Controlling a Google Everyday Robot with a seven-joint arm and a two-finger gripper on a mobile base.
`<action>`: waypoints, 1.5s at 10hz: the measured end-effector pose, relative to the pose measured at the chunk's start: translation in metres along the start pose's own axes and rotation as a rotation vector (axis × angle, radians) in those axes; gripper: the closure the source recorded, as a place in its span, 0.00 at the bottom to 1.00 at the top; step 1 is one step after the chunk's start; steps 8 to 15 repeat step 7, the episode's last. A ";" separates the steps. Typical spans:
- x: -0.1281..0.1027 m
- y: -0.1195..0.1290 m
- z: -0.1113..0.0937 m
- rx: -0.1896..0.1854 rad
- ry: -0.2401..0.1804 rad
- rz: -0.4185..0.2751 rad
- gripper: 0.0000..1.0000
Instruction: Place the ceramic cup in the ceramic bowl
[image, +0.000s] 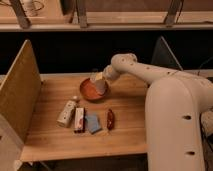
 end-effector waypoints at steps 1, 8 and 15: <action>-0.002 -0.003 -0.004 0.000 -0.007 0.005 0.37; -0.032 -0.056 -0.083 0.090 -0.160 0.074 0.37; -0.032 -0.056 -0.083 0.090 -0.160 0.074 0.37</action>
